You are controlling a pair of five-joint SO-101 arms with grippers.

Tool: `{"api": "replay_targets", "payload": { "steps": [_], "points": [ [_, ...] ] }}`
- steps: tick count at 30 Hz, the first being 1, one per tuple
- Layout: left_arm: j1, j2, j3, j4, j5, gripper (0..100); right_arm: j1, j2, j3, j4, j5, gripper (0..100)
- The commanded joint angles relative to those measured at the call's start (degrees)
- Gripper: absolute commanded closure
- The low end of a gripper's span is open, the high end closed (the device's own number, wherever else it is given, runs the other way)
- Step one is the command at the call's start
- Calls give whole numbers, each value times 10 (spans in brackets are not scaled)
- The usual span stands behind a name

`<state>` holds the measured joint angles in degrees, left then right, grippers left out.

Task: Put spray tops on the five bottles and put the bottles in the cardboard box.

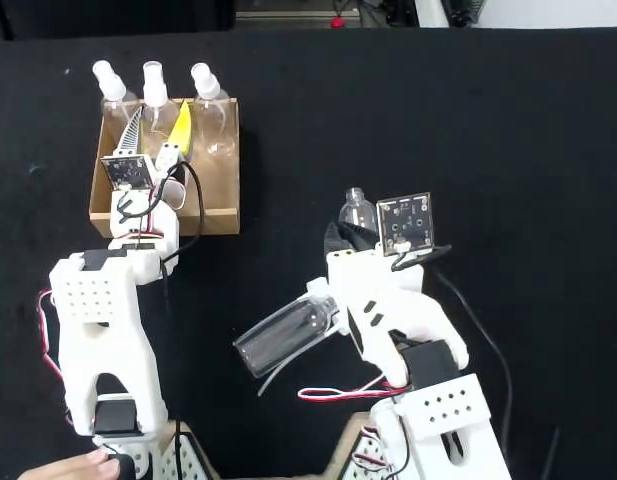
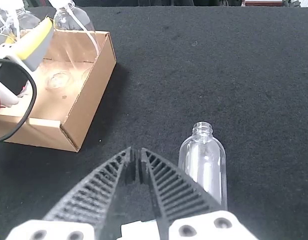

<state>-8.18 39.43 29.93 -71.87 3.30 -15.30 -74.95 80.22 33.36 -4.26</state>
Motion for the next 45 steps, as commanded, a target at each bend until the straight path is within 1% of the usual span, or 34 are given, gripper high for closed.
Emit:
{"api": "replay_targets", "payload": {
  "steps": [1, 3, 6, 8, 14, 45],
  "points": [
    [-7, -3, -4, 1, 4, 883, -5, -10, -7, -16, -3, 986],
    [-7, -3, -4, 1, 4, 868, -5, -10, -7, -16, -3, 986],
    [-6, -2, -3, 4, 4, 788, -5, -10, -7, -16, -3, 986],
    [-6, 1, -3, 22, 7, 749, -5, -10, -7, -16, -3, 986],
    [-10, 4, -4, 21, 7, 772, -5, -10, -7, -16, -3, 986],
    [-10, 4, -4, 25, 4, 767, -5, -10, -7, -16, -3, 986]
  ]
}}
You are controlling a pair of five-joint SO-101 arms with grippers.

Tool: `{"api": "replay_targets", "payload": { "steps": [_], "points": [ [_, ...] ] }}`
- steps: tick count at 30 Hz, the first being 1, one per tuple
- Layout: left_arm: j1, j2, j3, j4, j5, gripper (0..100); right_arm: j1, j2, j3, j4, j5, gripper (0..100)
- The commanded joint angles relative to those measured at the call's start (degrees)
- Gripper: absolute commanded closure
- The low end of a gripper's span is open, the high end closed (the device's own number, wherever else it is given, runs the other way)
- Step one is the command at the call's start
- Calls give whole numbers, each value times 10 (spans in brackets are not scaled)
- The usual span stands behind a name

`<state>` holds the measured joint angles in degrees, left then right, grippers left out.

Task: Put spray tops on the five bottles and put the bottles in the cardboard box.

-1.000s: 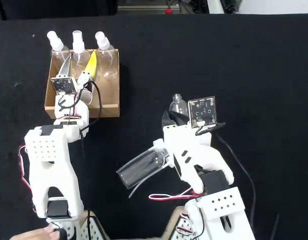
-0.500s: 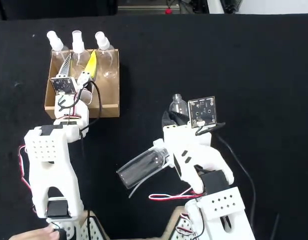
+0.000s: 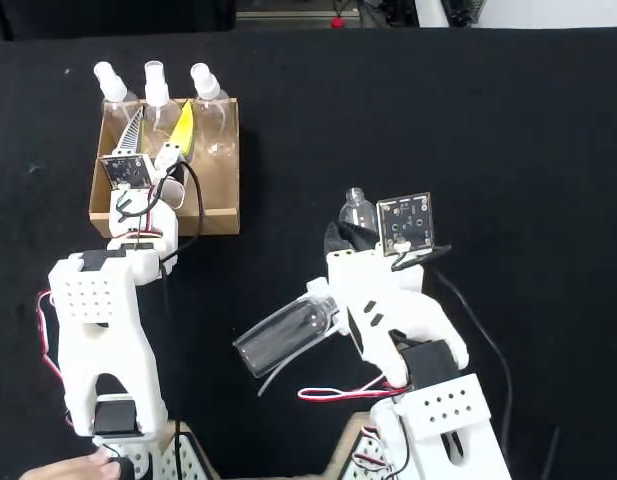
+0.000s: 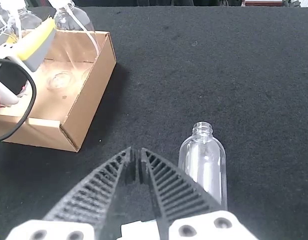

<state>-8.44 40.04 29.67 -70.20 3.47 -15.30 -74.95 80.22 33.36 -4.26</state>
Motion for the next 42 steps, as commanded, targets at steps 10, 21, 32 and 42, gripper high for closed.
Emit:
{"api": "replay_targets", "payload": {
  "steps": [10, 21, 32, 42],
  "points": [
    [-7, -6, -6, 45, 4, 670, -5, -10, -7, -16, -3, 986],
    [-7, -5, -1, 45, 5, 658, -5, -10, -7, -16, -3, 986],
    [-8, -7, 0, 45, 6, 658, -5, -10, -7, -16, -3, 986],
    [-9, -9, 0, 45, 6, 658, -5, -10, -7, -16, -3, 986]
  ]
}}
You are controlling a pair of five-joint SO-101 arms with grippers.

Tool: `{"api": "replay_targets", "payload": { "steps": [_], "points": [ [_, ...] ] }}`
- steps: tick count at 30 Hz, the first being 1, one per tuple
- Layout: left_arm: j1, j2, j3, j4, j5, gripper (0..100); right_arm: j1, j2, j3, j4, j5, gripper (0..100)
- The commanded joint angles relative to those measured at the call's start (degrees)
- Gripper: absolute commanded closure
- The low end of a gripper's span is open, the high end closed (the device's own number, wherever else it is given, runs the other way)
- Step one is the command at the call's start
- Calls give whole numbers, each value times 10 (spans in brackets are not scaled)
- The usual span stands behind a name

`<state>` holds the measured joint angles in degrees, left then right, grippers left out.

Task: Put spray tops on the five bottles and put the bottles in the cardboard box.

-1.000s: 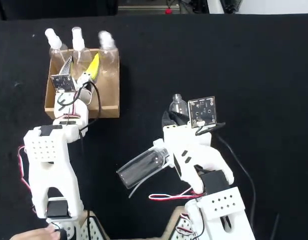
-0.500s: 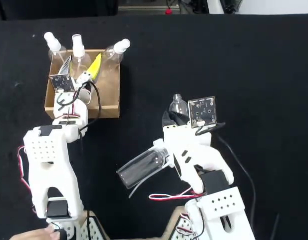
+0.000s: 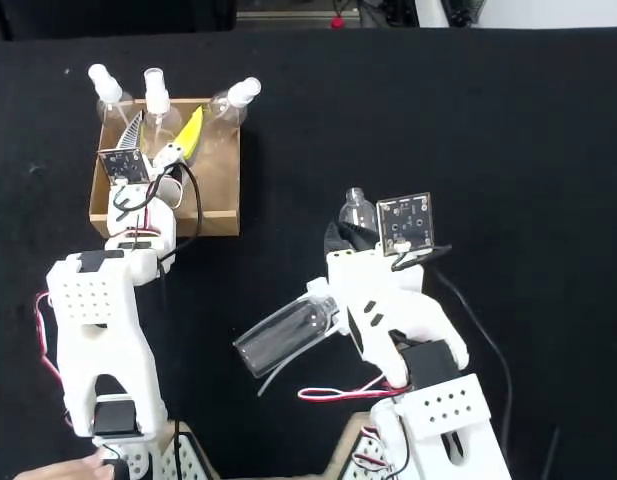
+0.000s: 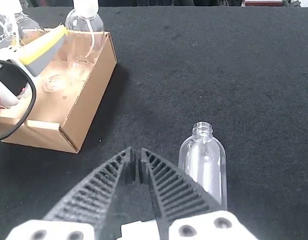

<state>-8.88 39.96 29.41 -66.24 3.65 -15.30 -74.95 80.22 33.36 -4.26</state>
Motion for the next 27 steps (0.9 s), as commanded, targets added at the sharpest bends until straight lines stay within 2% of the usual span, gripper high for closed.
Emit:
{"api": "replay_targets", "payload": {
  "steps": [1, 8, 17, 27],
  "points": [
    [-5, -8, 2, 5, 4, 658, -5, -10, -7, -16, -3, 986],
    [-16, -11, 0, 4, 4, 658, -5, -10, -7, -16, -3, 986],
    [-15, -96, 44, 10, 5, 658, -5, -10, -7, -16, -3, 986],
    [-10, -105, 67, 6, 5, 658, -5, -10, -7, -16, -3, 986]
  ]
}}
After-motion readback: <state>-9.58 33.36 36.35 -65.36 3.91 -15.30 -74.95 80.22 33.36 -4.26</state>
